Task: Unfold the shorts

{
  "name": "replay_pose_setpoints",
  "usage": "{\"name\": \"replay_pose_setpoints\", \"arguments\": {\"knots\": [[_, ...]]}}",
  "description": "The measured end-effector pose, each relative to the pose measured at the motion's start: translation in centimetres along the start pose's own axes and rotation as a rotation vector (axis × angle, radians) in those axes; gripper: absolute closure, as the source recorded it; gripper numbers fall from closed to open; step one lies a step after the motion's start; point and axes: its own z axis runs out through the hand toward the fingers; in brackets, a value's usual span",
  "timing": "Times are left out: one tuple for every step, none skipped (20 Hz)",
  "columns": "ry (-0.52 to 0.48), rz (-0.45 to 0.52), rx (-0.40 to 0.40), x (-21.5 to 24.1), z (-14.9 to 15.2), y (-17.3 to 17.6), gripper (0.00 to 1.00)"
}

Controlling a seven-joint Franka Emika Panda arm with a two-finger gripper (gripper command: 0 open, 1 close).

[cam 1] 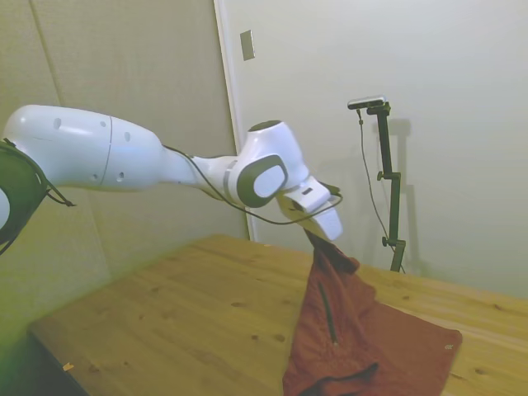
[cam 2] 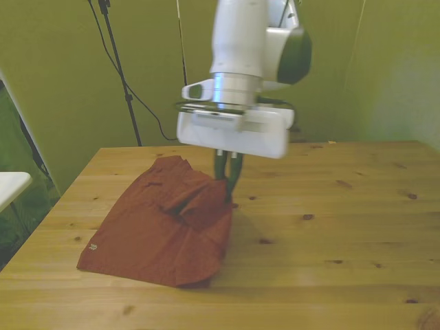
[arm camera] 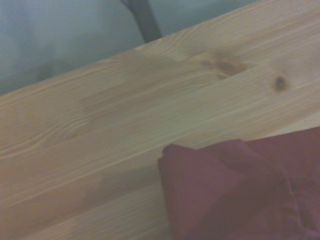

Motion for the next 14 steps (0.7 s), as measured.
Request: {"name": "replay_pose_setpoints", "arguments": {"knots": [[0.014,-0.026,-0.007,-2.0,-0.1,-1.0,1.0],[0.025,-0.049,-0.015,-4.0,0.0,-1.9,1.0],[0.031,-0.068,-0.023,-5.7,0.3,-2.5,1.0],[0.034,-0.089,-0.033,-7.3,0.7,-3.0,1.0],[0.036,-0.107,-0.05,-8.7,1.3,-3.4,1.0],[0.034,-0.125,-0.069,-9.6,2.0,-3.5,1.0],[0.028,-0.141,-0.087,-10.5,2.8,-3.6,1.0],[0.021,-0.155,-0.108,-11.2,3.5,-3.7,1.0],[0.012,-0.165,-0.132,-11.8,4.2,-3.7,0.0],[0.003,-0.177,-0.153,-12.3,4.7,-3.7,0.0],[-0.008,-0.195,-0.176,-12.8,5.0,-3.8,0.0],[-0.017,-0.212,-0.196,-13.2,5.2,-3.9,0.0],[-0.027,-0.232,-0.209,-13.6,5.3,-4.1,0.0],[-0.035,-0.252,-0.22,-13.9,5.4,-4.2,0.0]]}}
